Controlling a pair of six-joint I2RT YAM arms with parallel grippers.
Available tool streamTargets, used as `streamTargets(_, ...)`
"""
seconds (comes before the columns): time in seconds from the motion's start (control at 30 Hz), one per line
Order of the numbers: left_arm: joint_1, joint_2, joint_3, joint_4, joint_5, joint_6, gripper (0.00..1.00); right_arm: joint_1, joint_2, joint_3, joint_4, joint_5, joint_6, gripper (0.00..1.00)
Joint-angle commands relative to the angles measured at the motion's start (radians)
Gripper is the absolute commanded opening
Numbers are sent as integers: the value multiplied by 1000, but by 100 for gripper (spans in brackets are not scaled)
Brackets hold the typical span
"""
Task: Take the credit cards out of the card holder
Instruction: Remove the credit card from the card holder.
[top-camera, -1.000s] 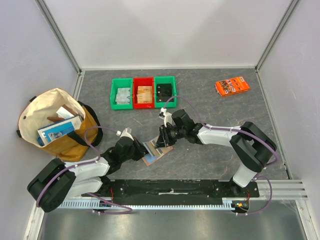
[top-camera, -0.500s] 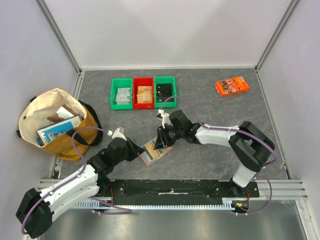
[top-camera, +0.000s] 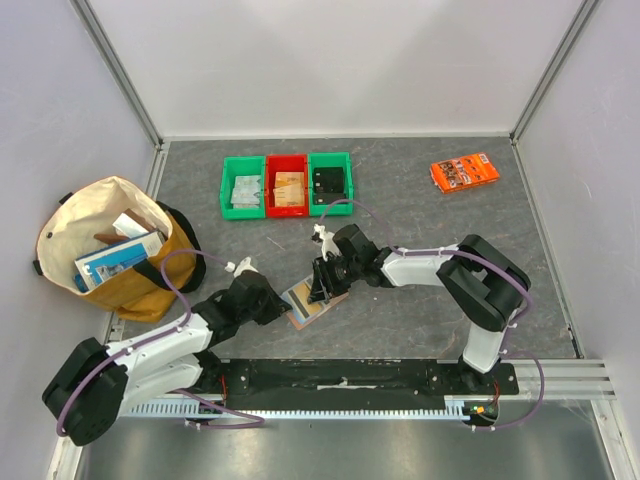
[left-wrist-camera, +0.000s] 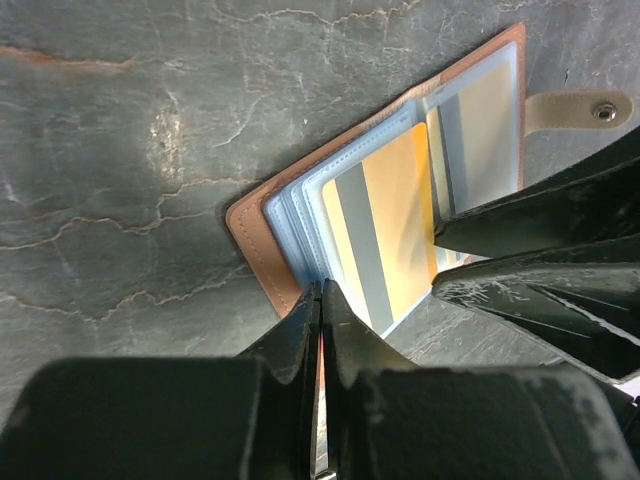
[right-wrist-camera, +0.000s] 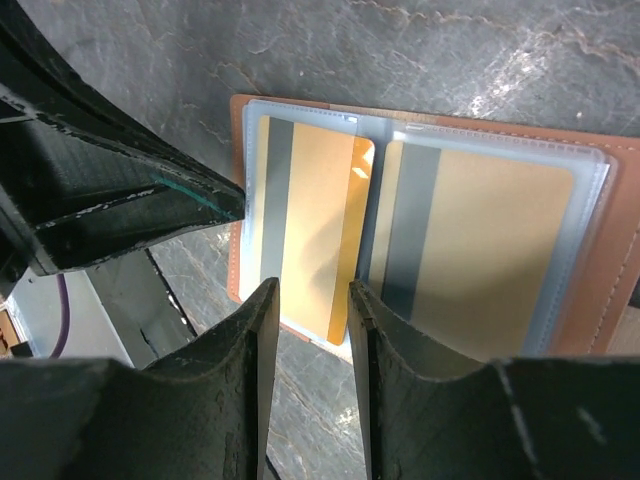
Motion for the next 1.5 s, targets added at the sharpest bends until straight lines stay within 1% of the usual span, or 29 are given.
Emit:
streamTargets(0.0, -2, 44, 3, 27, -3, 42, 5, 5, 29, 22, 35, 15, 6, 40)
streamTargets(0.23, -2, 38, -8, 29, -4, 35, 3, -2, 11, -1, 26, 66, 12, 39)
streamTargets(0.43, -2, -76, 24, -4, -7, 45, 5, -8, -37, -4, 11, 83, 5, 40)
streamTargets(0.53, 1, -96, 49, 4, -7, 51, 6, -9, -58, -1, 14, 80, 2, 40)
streamTargets(0.6, 1, -80, 56, 27, -7, 55, 7, -8, -63, 3, 14, 80, -2, 40)
streamTargets(0.73, 3, 11, 62, 81, 2, 59, 7, -8, -47, 6, 14, 87, -3, 40)
streamTargets(0.83, 3, 82, 61, 87, 14, 61, 5, -8, -40, 0, 14, 104, -5, 40)
streamTargets(0.87, 1, 102, 55, 120, 17, 62, 4, -10, -38, -1, 15, 104, -5, 40)
streamTargets(0.97, 1, 128, 33, 131, 17, 55, 2, -12, -28, -4, 14, 104, -5, 40)
streamTargets(1.17, 5, 142, -4, 140, 14, 33, 2, -13, 9, -20, 46, 63, 12, 39)
streamTargets(1.47, 15, 127, -34, 139, 17, 18, 2, -61, -37, -72, 54, 115, 31, 38)
